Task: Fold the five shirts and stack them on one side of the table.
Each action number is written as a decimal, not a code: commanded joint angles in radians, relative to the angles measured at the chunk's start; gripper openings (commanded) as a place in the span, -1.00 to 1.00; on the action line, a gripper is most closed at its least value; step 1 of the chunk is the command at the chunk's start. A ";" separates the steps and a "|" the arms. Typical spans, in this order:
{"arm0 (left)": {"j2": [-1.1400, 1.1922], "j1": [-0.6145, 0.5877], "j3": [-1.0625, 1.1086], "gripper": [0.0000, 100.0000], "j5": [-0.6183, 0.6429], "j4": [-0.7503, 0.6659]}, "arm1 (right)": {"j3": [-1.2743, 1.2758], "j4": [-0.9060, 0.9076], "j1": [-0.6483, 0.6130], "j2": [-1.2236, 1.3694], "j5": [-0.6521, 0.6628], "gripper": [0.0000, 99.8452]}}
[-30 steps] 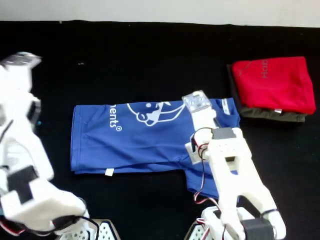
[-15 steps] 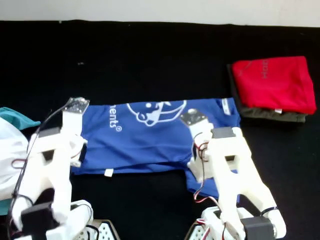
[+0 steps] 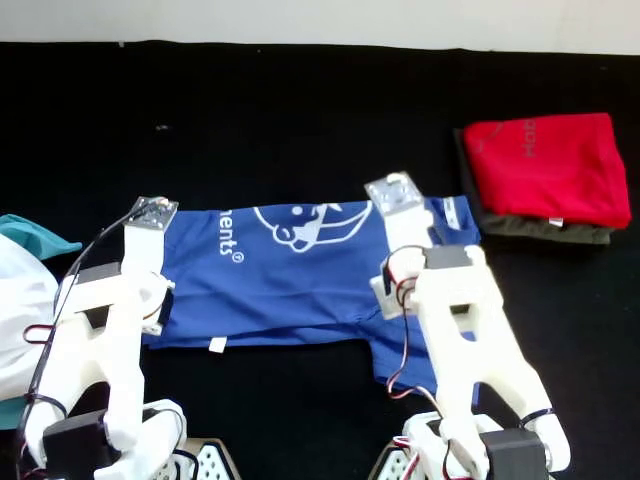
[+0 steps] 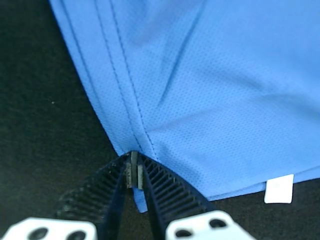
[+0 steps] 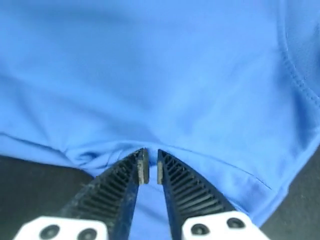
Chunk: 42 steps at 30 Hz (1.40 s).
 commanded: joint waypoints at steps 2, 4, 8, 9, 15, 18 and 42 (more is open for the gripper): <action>0.005 -0.025 -0.002 -0.98 0.003 -0.018 | 0.094 -0.056 0.008 0.001 0.048 -0.91; 0.005 -0.025 -0.002 -0.98 0.003 -0.018 | 0.124 -0.051 0.008 -0.002 0.071 -0.91; 0.005 -0.025 -0.002 -0.98 0.005 -0.018 | 0.136 0.030 0.005 -0.013 0.084 -0.91; 0.005 -0.022 -0.001 -0.98 0.005 -0.018 | 0.125 0.065 0.001 -0.015 0.095 -0.91; 0.005 -0.021 0.001 -0.98 0.005 -0.018 | 0.010 0.383 -0.130 -0.015 0.141 -0.95; 0.005 -0.021 0.001 -0.98 0.005 -0.018 | -0.064 0.472 -0.171 -0.019 0.161 -0.99; 0.005 -0.021 0.002 -0.98 0.005 -0.020 | 0.036 0.216 -0.107 0.012 0.163 -0.99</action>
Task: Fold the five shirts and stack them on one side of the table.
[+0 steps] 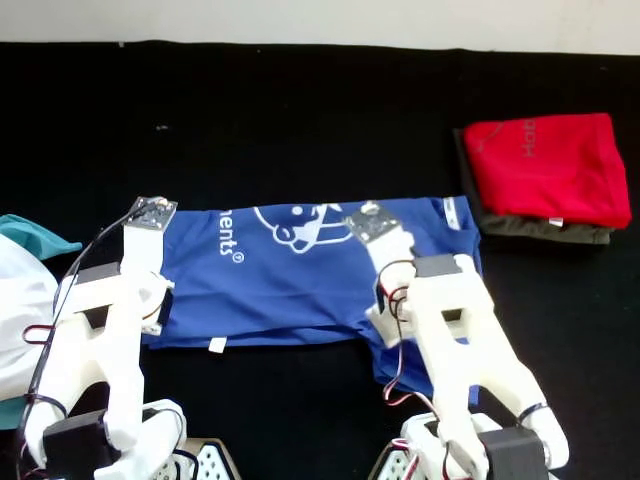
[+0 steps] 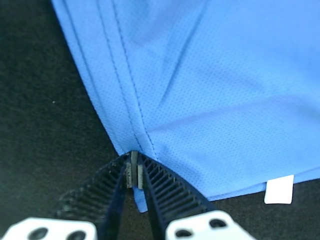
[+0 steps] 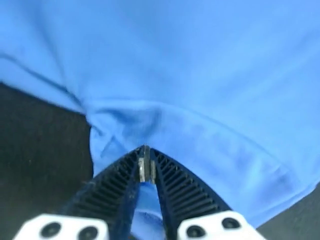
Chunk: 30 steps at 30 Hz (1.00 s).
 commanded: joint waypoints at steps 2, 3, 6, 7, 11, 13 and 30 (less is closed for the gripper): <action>0.005 -0.004 0.002 -0.98 0.005 -0.020 | -0.002 0.176 -0.117 0.002 0.020 -0.99; 0.005 -0.004 0.002 -0.98 0.005 -0.020 | -0.002 0.206 -0.153 0.002 0.040 -0.99; 0.005 -0.004 0.002 -0.98 0.005 -0.020 | -0.001 0.254 -0.223 0.002 0.095 -0.99; 0.005 -0.004 0.002 -0.98 0.005 -0.020 | -0.004 0.259 -0.225 0.002 0.097 -0.99; 0.005 -0.004 0.002 -0.98 0.005 -0.020 | -0.039 0.259 -0.148 -0.030 0.097 -0.99; 0.005 -0.004 0.002 -0.98 0.005 -0.020 | -0.071 0.262 -0.062 -0.090 0.097 -0.99; 0.005 -0.004 0.002 -0.98 0.005 -0.018 | 0.271 0.007 0.282 -0.229 0.209 -0.99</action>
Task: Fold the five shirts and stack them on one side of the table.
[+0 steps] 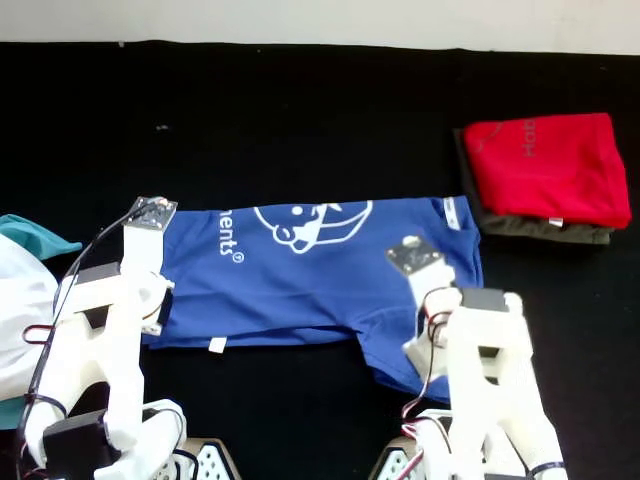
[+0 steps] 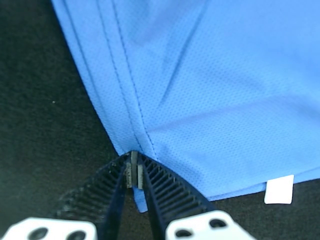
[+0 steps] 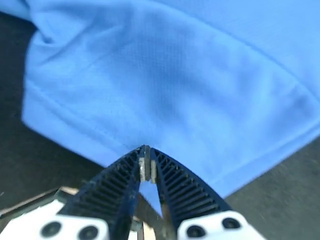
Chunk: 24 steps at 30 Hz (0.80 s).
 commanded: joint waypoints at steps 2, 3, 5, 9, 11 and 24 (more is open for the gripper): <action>0.005 -0.004 0.002 -0.98 0.005 -0.018 | 0.033 -0.036 0.030 -0.005 -0.008 -0.98; 0.005 -0.004 0.002 -0.98 0.005 -0.018 | 0.030 -0.036 0.051 -0.005 -0.037 -0.98; 0.005 -0.004 0.004 -0.98 0.006 -0.018 | 0.030 -0.038 0.104 -0.005 -0.075 -0.98; 0.001 -0.004 0.002 -0.98 0.006 -0.015 | 0.028 -0.044 0.213 -0.005 -0.080 -0.98; -0.002 -0.001 -0.005 -0.98 0.006 -0.014 | 0.019 -0.044 0.262 -0.007 -0.077 -0.98; -0.004 -0.002 -0.372 -0.98 0.006 0.402 | -0.120 0.130 0.283 -0.007 -0.181 -0.82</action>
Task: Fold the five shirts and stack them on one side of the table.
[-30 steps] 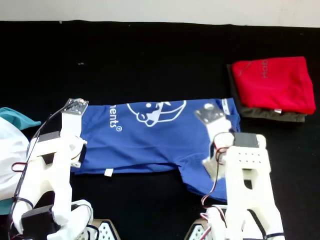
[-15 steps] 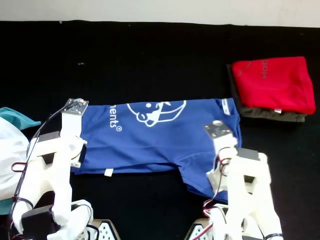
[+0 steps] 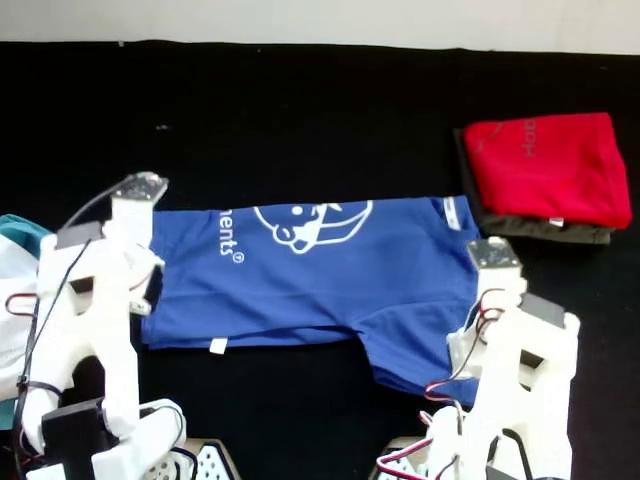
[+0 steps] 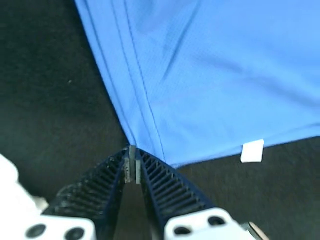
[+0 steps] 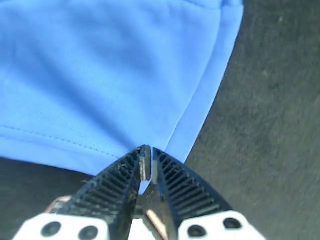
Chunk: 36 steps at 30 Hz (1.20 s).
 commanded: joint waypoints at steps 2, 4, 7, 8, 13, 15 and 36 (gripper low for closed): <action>-0.012 -0.001 -0.051 -0.98 0.006 0.026 | -0.038 0.035 -0.084 -0.001 -0.063 -0.75; -0.012 0.001 -0.053 -0.98 0.006 0.026 | -0.022 0.035 -0.111 -0.005 -0.072 -0.75; -0.012 -0.001 -0.053 -0.98 0.006 0.026 | -0.010 0.035 -0.117 -0.005 -0.083 -0.75; -0.012 -0.001 -0.053 -0.98 0.006 0.026 | -0.010 0.035 -0.117 -0.004 -0.081 -0.75; -0.012 -0.002 -0.053 -0.98 0.006 0.026 | 0.022 -0.013 -0.117 0.005 -0.078 -0.79; -0.012 -0.002 -0.053 -0.98 0.006 0.026 | 0.056 -0.024 -0.119 0.005 -0.078 -0.84; -0.012 0.001 -0.054 -0.98 0.006 0.026 | 0.077 -0.028 -0.120 0.007 -0.028 -0.77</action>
